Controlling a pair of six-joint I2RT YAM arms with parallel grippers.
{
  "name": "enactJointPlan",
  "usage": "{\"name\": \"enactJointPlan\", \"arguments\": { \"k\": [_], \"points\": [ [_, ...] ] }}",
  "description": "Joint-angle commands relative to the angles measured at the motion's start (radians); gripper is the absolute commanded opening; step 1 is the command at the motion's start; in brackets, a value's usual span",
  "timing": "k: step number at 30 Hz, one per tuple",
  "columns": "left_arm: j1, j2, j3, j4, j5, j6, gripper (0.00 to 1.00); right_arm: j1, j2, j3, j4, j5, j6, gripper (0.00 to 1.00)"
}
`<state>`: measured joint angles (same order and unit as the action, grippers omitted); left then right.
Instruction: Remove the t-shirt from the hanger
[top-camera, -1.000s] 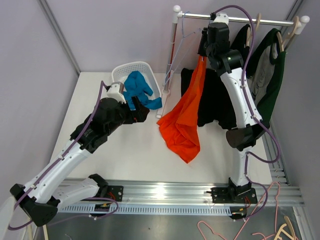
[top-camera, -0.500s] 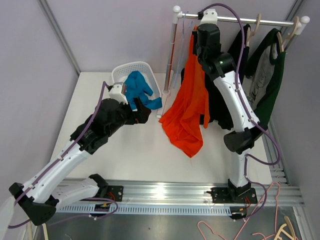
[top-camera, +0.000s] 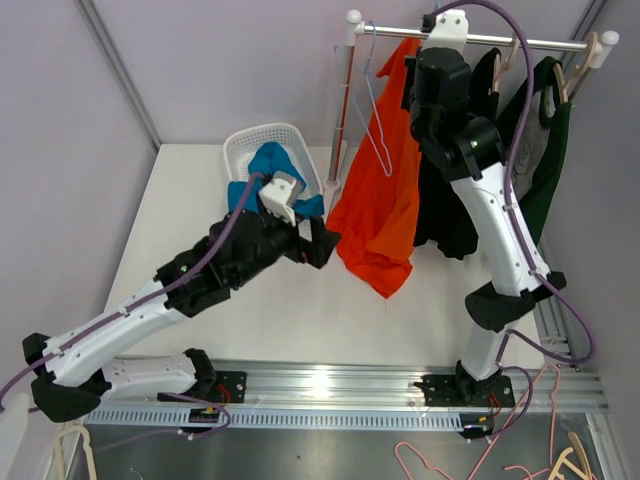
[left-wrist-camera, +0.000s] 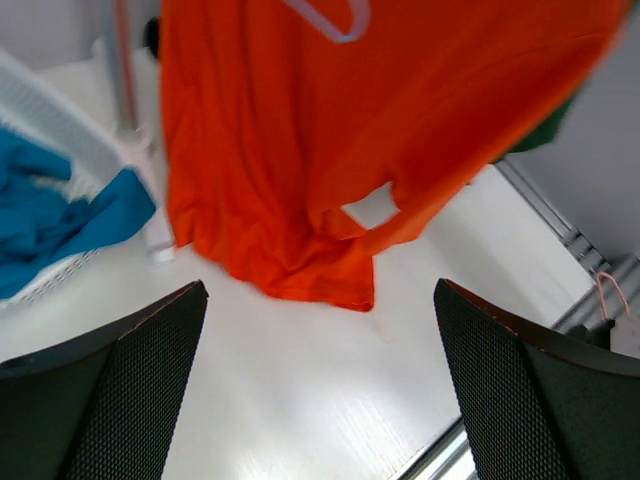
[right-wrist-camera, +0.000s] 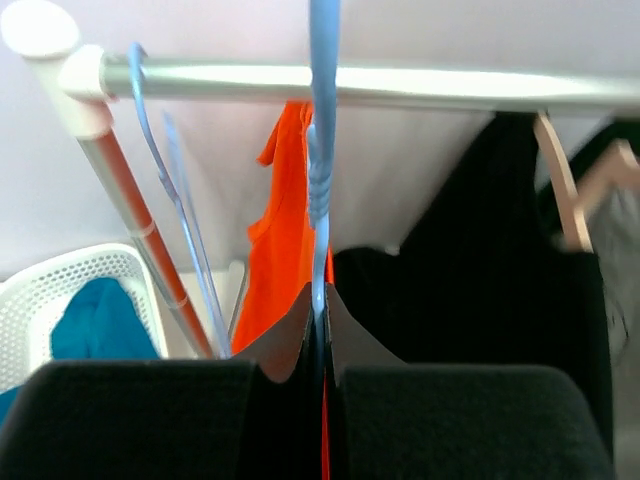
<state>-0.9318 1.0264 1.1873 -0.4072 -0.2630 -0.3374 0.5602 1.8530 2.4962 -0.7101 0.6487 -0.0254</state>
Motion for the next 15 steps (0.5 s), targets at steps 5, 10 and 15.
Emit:
{"name": "enactJointPlan", "arguments": {
  "k": [5,10,15],
  "points": [
    [-0.318,-0.005,-0.064,0.385,-0.094,0.300,1.00,0.066,-0.286,-0.348,-0.075,0.199,0.393,0.00],
    [-0.427,-0.046,-0.222,0.642,-0.064,0.422,0.99,0.076,-0.426,-0.562,-0.061,0.227,0.634,0.00],
    [-0.432,-0.051,-0.416,0.918,0.019,0.472,1.00,0.082,-0.446,-0.569,-0.098,0.187,0.708,0.00]
  ]
}}
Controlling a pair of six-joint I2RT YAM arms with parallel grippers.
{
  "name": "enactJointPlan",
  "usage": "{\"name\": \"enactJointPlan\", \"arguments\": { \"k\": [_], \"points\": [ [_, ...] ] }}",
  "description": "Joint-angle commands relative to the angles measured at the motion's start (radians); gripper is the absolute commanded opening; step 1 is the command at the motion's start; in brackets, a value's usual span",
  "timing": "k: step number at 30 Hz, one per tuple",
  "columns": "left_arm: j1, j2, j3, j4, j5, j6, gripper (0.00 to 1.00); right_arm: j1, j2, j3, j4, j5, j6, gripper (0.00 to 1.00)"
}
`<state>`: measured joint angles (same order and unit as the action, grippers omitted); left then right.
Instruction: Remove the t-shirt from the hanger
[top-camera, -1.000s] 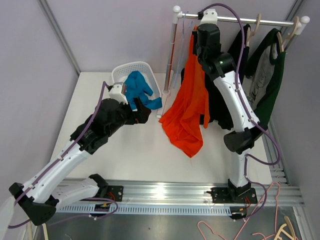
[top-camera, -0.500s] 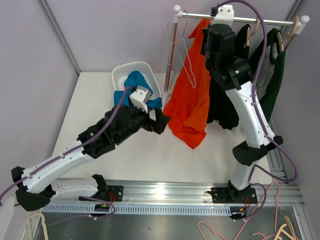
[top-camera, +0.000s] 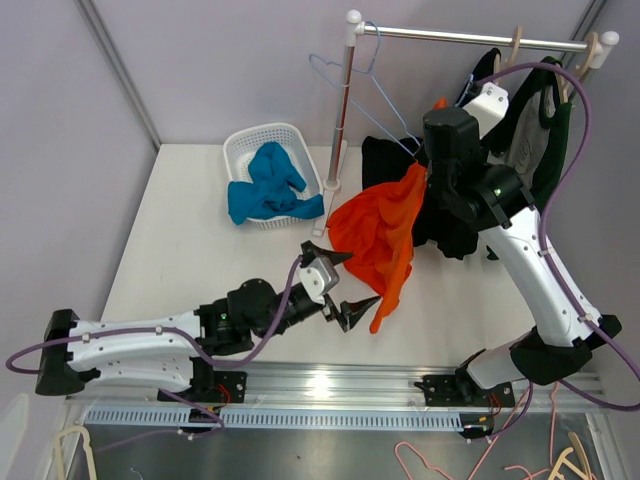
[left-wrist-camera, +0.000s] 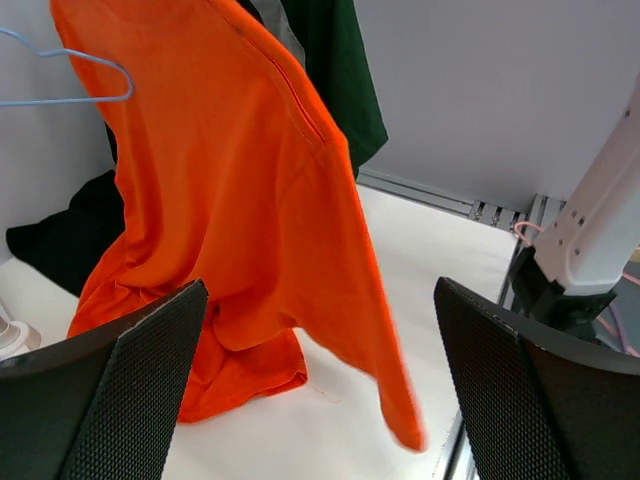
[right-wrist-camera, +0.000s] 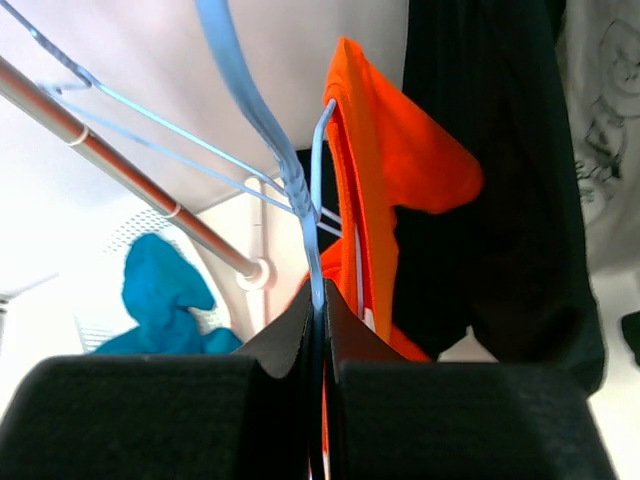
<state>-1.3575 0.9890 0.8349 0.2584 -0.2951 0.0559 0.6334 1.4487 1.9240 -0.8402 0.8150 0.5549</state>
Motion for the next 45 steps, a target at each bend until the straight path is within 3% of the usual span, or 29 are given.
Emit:
{"name": "enactJointPlan", "arguments": {
  "k": [1,9,13,15,16,17,18,19,23,29,33,40,42,43,45],
  "points": [
    [-0.017,-0.009,-0.080,0.287,0.066,0.087,0.99,0.009,-0.042,0.006,0.033,0.004,0.123,0.00],
    [-0.032,0.152,-0.158,0.550,0.123,0.119,1.00,0.029,-0.044,0.024,-0.002,-0.022,0.146,0.00],
    [-0.023,0.305,0.000,0.501,0.021,0.144,0.99,0.043,-0.050,0.024,-0.016,-0.034,0.161,0.00],
    [0.012,0.377,0.044,0.489,-0.007,0.130,0.78,0.048,-0.053,0.030,-0.030,-0.048,0.172,0.00],
    [0.027,0.391,0.058,0.473,-0.007,0.113,0.61,0.052,-0.053,0.039,-0.036,-0.050,0.175,0.00],
    [0.038,0.404,0.078,0.437,-0.013,0.086,0.20,0.057,-0.053,0.044,-0.049,-0.050,0.177,0.00],
    [0.049,0.411,0.096,0.423,-0.033,0.075,0.03,0.057,-0.056,0.049,-0.056,-0.051,0.177,0.00],
    [0.049,0.409,0.101,0.410,-0.045,0.075,0.00,0.055,-0.050,0.065,-0.063,-0.051,0.177,0.00],
    [0.006,0.320,-0.015,0.533,-0.016,0.168,0.01,0.016,0.005,0.160,-0.178,-0.091,0.197,0.00],
    [-0.184,0.151,-0.151,0.671,-0.062,0.360,0.01,-0.161,0.139,0.337,-0.330,-0.289,0.224,0.00],
    [-0.324,0.114,-0.229,0.804,-0.139,0.476,0.00,-0.300,0.167,0.388,-0.324,-0.500,0.238,0.00],
    [-0.336,0.174,-0.260,0.887,-0.194,0.501,0.01,-0.472,0.142,0.316,-0.226,-0.850,0.263,0.00],
    [-0.293,0.206,-0.205,0.824,-0.241,0.448,0.01,-0.506,0.119,0.293,-0.212,-0.924,0.241,0.00],
    [-0.266,0.212,-0.169,0.735,-0.249,0.342,0.01,-0.480,0.110,0.294,-0.233,-0.901,0.226,0.00],
    [-0.134,0.220,-0.016,0.370,-0.208,0.169,0.01,-0.372,0.081,0.273,-0.270,-0.819,0.205,0.00]
  ]
}}
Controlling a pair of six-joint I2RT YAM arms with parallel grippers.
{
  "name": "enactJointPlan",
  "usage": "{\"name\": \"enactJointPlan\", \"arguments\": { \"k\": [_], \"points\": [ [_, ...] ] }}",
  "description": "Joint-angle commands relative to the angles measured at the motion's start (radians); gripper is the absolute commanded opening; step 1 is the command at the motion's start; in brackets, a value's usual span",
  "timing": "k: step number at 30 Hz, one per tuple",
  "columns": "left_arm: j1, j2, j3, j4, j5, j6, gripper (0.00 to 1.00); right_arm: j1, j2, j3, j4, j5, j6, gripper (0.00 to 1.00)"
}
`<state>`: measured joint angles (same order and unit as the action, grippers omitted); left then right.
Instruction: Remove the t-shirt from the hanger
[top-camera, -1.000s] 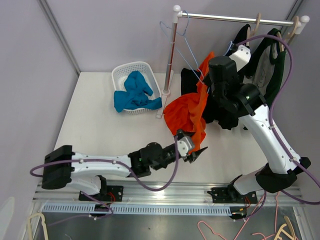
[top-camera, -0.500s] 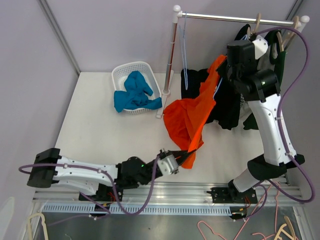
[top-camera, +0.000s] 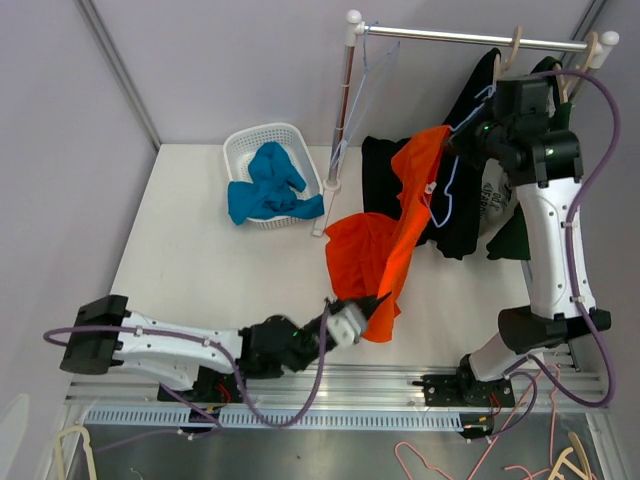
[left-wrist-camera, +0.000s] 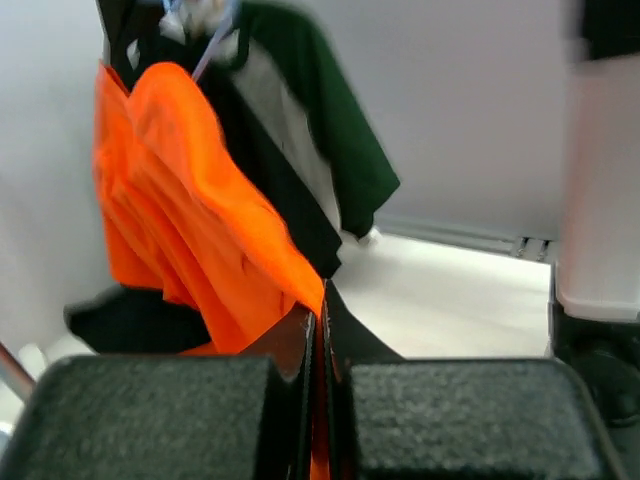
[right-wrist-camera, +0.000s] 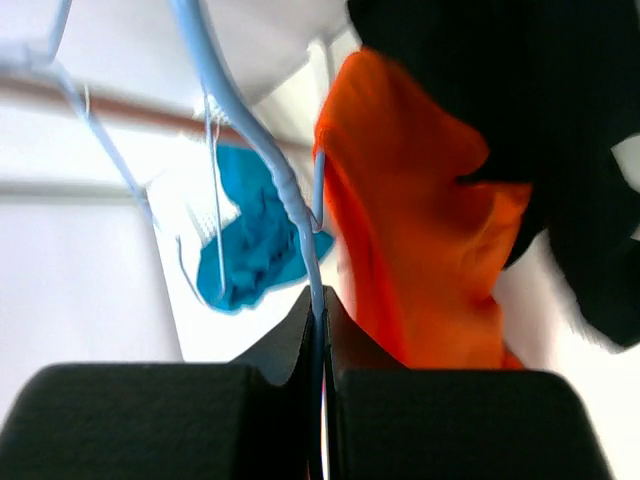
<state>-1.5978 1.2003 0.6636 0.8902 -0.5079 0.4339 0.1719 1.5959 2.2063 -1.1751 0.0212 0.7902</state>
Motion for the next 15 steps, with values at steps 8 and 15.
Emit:
{"name": "enactJointPlan", "arguments": {
  "k": [8,15],
  "points": [
    [0.392,0.084,0.479,-0.847,0.129,-0.635,0.01,0.446,-0.425,-0.407,0.036,0.336,0.038,0.00],
    [0.407,-0.068,0.528,-1.071,0.141,-0.658,0.01,0.522,-0.534,-0.549,0.083,0.542,-0.058,0.00]
  ]
}}
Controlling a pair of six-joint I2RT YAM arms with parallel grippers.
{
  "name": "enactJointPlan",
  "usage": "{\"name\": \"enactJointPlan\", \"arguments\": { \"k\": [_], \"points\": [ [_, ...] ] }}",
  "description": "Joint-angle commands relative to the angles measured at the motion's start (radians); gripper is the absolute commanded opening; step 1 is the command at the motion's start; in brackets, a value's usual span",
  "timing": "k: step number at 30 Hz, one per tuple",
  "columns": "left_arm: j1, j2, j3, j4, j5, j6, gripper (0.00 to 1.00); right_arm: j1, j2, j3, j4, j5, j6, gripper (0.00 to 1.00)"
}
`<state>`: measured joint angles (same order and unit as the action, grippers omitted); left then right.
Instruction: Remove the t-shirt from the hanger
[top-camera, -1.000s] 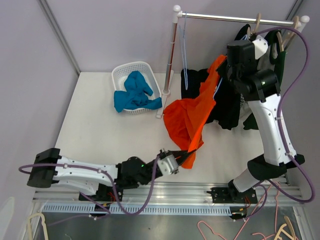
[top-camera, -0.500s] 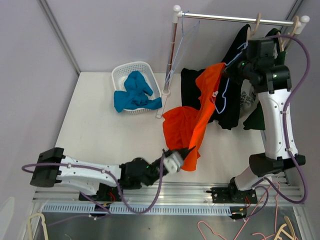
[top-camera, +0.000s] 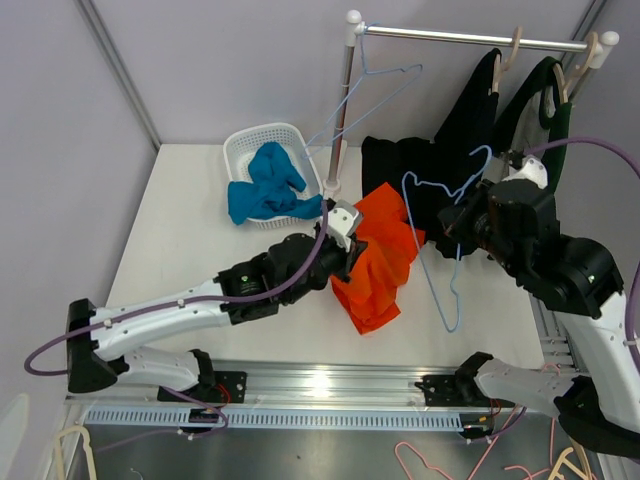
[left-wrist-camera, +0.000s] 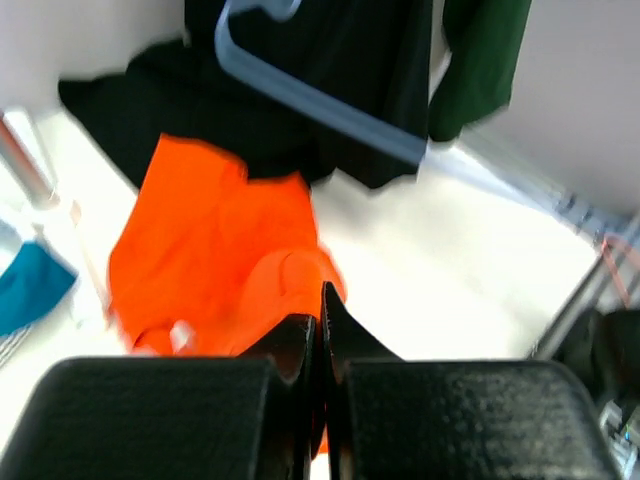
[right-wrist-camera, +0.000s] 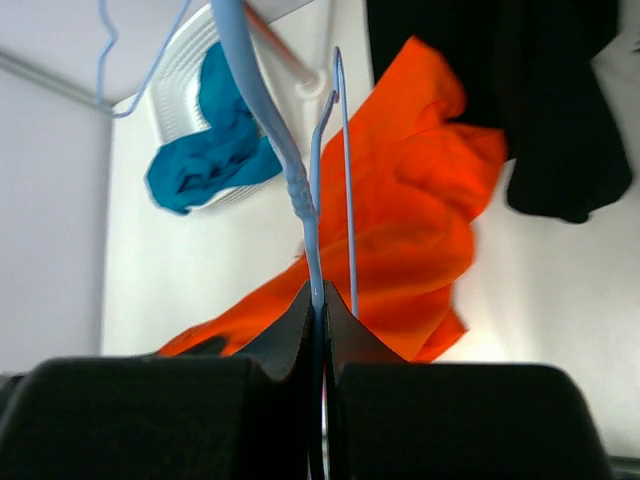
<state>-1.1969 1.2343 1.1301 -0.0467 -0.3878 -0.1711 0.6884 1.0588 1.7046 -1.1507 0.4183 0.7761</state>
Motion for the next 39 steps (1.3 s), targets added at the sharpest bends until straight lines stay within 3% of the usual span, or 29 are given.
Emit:
{"name": "enactJointPlan", "arguments": {
  "k": [1,5,9,12,16,20,25,32,35,39],
  "points": [
    [0.017,-0.122,0.097,-0.189,0.015,-0.045,0.00,0.007,-0.005,-0.059,0.074,0.157,-0.081,0.00],
    [0.089,-0.167,0.327,-0.291,0.041,0.027,0.00,0.005,-0.011,-0.100,0.163,0.227,-0.150,0.00],
    [0.120,-0.108,0.615,-0.369,0.078,0.174,0.01,-0.001,0.003,-0.131,0.300,0.240,-0.228,0.00],
    [0.132,-0.049,0.848,-0.338,0.107,0.321,0.01,-0.018,0.027,-0.137,0.384,0.243,-0.282,0.00],
    [0.212,0.046,1.017,-0.257,0.177,0.447,0.01,-0.069,0.078,-0.089,0.417,0.185,-0.296,0.00],
    [0.283,0.106,1.070,-0.141,0.289,0.507,0.01,-0.096,0.122,-0.042,0.454,0.148,-0.333,0.00],
    [0.292,0.062,1.062,-0.064,0.418,0.513,0.01,-0.115,0.135,-0.040,0.569,0.140,-0.411,0.00],
    [0.310,0.077,1.093,-0.038,0.403,0.581,0.01,-0.165,0.182,0.009,0.566,0.076,-0.422,0.00],
    [0.377,0.085,1.083,-0.009,0.392,0.553,0.01,-0.187,0.204,0.012,0.588,0.050,-0.431,0.00],
    [0.639,0.117,1.077,0.005,0.493,0.377,0.00,-0.228,0.254,0.035,0.643,-0.025,-0.481,0.00]
  ]
}}
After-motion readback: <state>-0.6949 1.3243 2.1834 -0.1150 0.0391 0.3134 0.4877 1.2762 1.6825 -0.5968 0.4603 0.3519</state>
